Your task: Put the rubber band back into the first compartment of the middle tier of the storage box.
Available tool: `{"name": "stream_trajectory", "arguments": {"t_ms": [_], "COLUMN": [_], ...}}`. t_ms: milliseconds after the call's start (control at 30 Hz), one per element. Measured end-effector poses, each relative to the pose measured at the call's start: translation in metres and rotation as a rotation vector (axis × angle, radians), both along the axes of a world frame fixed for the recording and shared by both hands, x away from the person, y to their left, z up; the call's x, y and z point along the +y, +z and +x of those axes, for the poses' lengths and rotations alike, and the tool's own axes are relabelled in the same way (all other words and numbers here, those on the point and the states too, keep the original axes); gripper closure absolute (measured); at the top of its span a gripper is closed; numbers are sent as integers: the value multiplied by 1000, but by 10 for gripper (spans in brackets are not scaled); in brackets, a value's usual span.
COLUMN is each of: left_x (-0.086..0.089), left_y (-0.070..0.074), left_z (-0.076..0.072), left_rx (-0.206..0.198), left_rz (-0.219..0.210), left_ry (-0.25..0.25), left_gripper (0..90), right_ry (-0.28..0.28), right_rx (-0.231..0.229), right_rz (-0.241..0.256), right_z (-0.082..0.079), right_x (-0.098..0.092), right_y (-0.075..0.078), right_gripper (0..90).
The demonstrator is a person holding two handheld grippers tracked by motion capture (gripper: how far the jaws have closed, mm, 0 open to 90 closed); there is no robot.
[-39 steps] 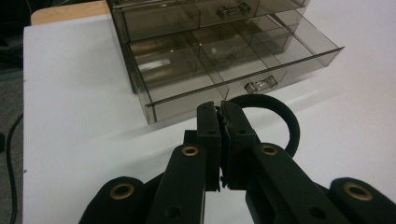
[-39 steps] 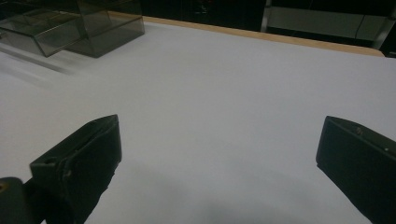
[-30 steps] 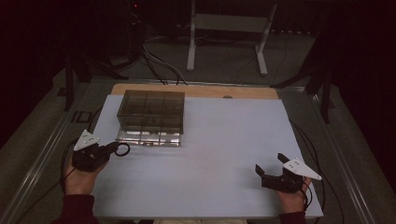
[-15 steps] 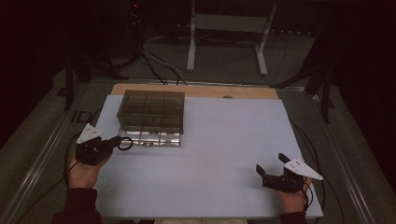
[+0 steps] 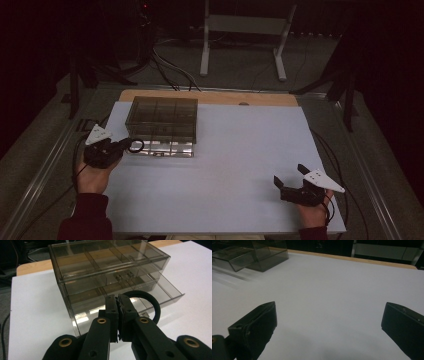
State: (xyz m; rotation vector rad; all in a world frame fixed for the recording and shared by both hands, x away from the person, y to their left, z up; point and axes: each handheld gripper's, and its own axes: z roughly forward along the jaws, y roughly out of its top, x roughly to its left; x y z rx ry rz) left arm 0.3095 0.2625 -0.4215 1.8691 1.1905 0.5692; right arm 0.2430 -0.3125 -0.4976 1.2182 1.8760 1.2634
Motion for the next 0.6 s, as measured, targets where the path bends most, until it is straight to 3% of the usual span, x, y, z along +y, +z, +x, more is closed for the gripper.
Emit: {"name": "stream_trajectory", "arguments": {"t_ms": [600], "left_x": [-6], "left_y": [2], "left_z": [22], "left_rx": [-3], "left_rz": [21], "left_ry": [38], "left_gripper": [884], "right_ry": [1], "right_rx": [2], "right_rz": [-5], "right_z": [1], "right_x": [-1], "right_y": [0], "right_gripper": [6]}}
